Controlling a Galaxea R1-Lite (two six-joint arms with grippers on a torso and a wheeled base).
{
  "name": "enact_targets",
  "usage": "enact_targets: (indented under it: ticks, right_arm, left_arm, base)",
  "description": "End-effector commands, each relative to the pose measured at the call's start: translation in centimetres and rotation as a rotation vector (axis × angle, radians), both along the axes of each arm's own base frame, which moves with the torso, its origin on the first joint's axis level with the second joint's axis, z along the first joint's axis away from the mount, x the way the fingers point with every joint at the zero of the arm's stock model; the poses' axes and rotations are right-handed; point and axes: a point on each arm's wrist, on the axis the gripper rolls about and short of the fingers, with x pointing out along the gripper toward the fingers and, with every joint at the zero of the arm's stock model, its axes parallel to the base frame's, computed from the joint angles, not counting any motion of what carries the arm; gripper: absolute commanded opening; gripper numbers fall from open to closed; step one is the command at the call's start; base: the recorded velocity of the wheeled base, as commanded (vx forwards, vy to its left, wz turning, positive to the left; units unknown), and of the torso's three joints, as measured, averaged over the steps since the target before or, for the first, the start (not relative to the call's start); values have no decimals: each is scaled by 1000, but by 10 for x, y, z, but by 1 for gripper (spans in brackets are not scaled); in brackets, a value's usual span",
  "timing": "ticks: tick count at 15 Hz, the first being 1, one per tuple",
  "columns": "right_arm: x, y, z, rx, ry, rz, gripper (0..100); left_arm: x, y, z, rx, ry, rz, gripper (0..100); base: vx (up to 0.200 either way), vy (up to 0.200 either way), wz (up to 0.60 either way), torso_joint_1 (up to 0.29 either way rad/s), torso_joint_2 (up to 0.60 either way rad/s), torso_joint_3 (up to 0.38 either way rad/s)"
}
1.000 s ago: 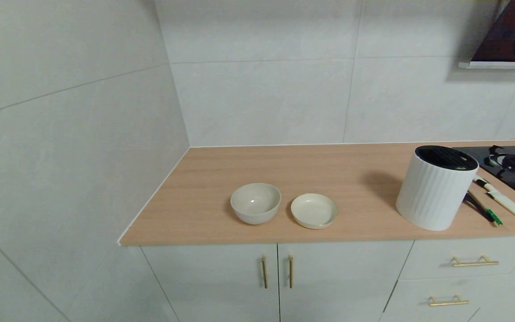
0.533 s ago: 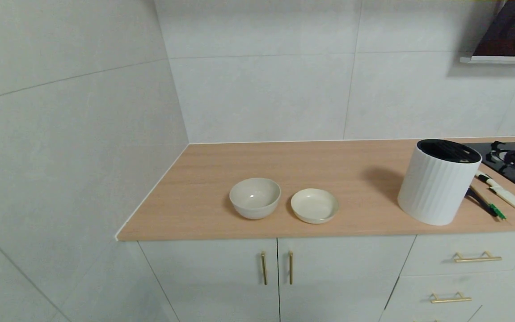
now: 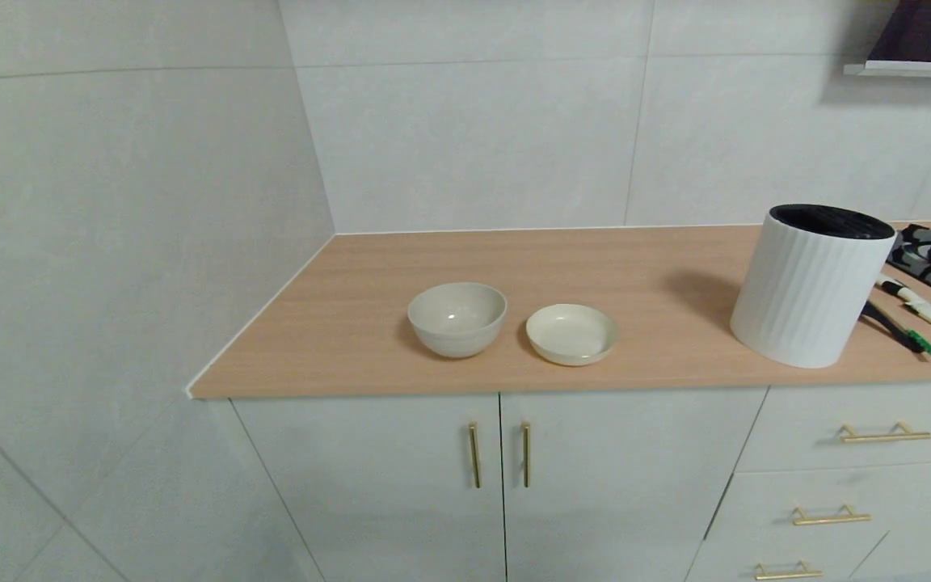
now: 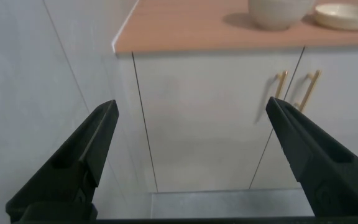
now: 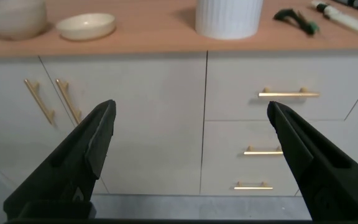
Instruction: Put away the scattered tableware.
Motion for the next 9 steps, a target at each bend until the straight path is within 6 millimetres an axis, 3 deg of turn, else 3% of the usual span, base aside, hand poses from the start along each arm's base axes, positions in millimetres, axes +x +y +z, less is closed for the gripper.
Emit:
enact_targets:
  ticks: [1, 9]
  right_arm:
    - [0, 0, 0, 0, 0, 2, 100]
    - [0, 0, 0, 0, 0, 2, 100]
  left_arm:
    - [0, 0, 0, 0, 0, 0, 100]
    - [0, 0, 0, 0, -2, 0, 100]
  base:
    - [0, 0, 0, -222, 515, 290]
    - [0, 0, 0, -201, 502, 297]
